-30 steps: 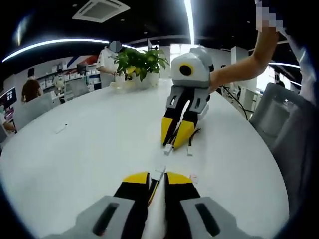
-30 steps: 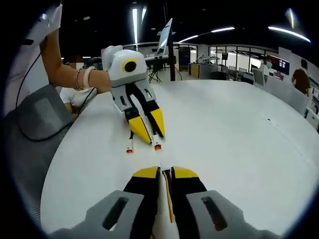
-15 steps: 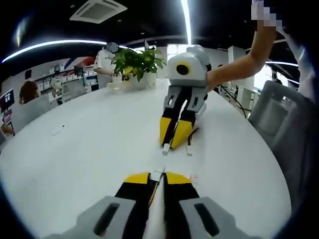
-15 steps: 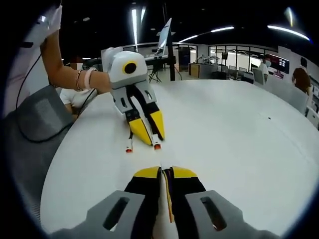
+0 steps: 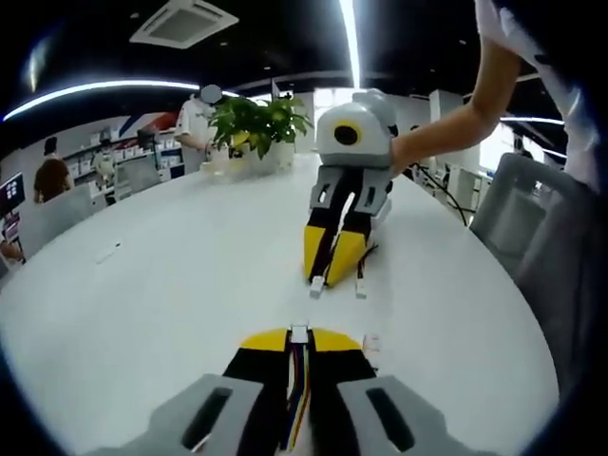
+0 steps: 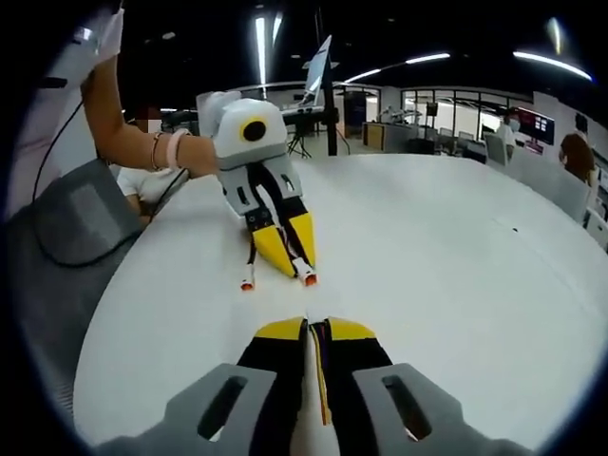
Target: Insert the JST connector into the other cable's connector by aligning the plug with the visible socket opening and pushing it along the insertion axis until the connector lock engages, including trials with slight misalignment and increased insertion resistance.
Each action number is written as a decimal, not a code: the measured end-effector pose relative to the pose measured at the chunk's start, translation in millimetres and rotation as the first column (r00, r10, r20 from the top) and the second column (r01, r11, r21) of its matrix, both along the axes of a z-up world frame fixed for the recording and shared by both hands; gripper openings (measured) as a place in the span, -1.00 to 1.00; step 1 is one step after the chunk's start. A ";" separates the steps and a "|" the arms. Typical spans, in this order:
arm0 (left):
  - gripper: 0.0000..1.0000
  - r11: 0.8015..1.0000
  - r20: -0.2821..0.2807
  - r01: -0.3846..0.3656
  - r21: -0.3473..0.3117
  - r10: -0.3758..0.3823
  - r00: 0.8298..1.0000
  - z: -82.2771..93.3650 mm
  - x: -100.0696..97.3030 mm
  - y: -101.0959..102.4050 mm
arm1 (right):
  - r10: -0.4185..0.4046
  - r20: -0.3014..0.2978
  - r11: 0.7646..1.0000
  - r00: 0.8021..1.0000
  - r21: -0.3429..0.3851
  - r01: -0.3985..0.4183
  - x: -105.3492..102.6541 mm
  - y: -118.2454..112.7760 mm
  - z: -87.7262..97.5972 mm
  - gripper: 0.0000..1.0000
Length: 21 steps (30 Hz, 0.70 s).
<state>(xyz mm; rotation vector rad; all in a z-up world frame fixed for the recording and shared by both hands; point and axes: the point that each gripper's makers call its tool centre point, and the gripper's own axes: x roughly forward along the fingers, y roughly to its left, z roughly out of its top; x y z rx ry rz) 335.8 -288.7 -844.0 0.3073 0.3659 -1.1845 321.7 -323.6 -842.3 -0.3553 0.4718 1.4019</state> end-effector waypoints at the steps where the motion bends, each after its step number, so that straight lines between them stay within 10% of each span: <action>1: -1.00 1.000 0.002 0.001 0.001 -0.001 1.000 0.2 -0.3 -0.3 | 0.001 0.001 1.000 1.000 0.002 -0.001 -0.2 0.2 0.5 -0.92; 21: -1.00 0.996 0.048 0.069 0.055 -0.071 0.996 27.4 -0.9 -1.2 | 0.005 0.019 1.000 1.000 0.011 -0.005 14.2 -3.0 23.9 -0.92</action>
